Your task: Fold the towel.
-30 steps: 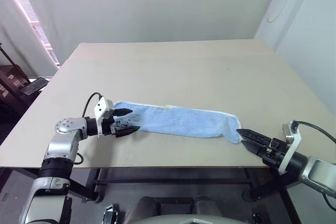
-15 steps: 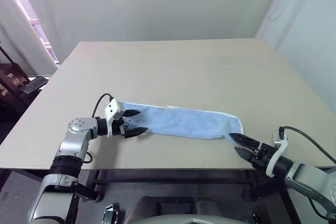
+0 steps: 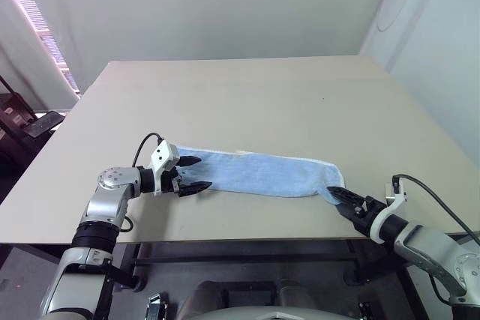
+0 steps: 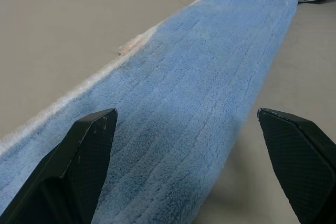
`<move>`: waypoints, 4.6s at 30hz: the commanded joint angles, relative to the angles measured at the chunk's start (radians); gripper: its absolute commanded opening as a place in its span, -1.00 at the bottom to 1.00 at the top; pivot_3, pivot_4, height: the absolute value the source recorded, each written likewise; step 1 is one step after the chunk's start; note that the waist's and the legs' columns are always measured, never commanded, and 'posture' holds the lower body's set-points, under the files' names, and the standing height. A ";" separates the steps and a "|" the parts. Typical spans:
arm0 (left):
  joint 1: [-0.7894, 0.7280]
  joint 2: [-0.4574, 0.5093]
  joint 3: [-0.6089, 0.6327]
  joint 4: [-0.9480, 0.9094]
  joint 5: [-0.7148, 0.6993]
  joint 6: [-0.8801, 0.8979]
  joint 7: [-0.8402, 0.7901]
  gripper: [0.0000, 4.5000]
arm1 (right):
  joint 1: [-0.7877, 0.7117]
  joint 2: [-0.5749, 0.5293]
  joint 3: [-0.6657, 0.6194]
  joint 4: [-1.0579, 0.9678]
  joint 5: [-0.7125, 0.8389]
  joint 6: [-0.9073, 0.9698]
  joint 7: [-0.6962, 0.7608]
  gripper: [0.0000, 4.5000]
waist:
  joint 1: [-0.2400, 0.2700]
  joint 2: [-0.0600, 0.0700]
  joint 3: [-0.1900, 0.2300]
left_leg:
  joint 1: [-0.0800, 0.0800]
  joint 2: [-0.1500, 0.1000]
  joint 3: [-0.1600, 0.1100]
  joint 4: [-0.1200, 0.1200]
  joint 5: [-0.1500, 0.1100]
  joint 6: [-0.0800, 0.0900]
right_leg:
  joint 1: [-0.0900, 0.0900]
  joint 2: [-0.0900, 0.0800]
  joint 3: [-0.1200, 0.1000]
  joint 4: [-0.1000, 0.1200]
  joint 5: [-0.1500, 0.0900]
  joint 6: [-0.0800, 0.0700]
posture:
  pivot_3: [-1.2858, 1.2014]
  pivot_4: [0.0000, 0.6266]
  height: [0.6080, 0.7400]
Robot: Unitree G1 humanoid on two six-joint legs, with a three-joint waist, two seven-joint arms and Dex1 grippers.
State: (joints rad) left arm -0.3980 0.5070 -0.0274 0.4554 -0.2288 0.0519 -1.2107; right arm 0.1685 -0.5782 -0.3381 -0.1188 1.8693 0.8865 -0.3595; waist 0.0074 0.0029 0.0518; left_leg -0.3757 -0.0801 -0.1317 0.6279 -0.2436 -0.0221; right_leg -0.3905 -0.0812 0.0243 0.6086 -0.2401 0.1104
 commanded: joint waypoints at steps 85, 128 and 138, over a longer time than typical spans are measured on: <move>-0.012 0.046 -0.012 0.034 0.033 -0.041 0.046 1.00 | -0.076 -0.122 -0.226 0.029 -0.070 0.271 0.406 -0.98 | 0.032 -0.004 0.003 | 0.002 0.004 0.016 -0.003 -0.002 0.006 | -0.008 0.001 0.002 0.004 0.004 0.000 | 0.03 -1.00 1.00; 0.006 0.048 -0.016 0.008 0.030 -0.018 0.072 1.00 | -0.634 -0.024 0.426 -0.040 -1.085 -0.088 0.993 -0.98 | 0.028 -0.005 0.004 | 0.000 0.004 0.017 -0.002 -0.003 0.006 | -0.012 0.002 0.001 0.005 0.009 -0.004 | 0.03 -1.00 1.00; -0.003 0.039 -0.021 0.017 0.031 -0.020 0.072 1.00 | -0.713 0.024 0.692 0.075 -1.467 -0.374 1.202 -0.98 | 0.029 -0.005 0.004 | 0.000 0.004 0.018 0.000 -0.002 0.006 | -0.011 0.003 0.001 0.006 0.010 -0.004 | 0.03 -1.00 1.00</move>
State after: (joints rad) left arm -0.3816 0.5435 -0.0632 0.4889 -0.1858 0.0363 -1.1387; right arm -0.5147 -0.5673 0.3306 -0.0500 0.4700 0.5904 0.8253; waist 0.0368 -0.0016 0.0555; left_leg -0.3755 -0.0762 -0.1142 0.6280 -0.2461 -0.0159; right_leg -0.4019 -0.0784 0.0256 0.6146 -0.2297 0.1061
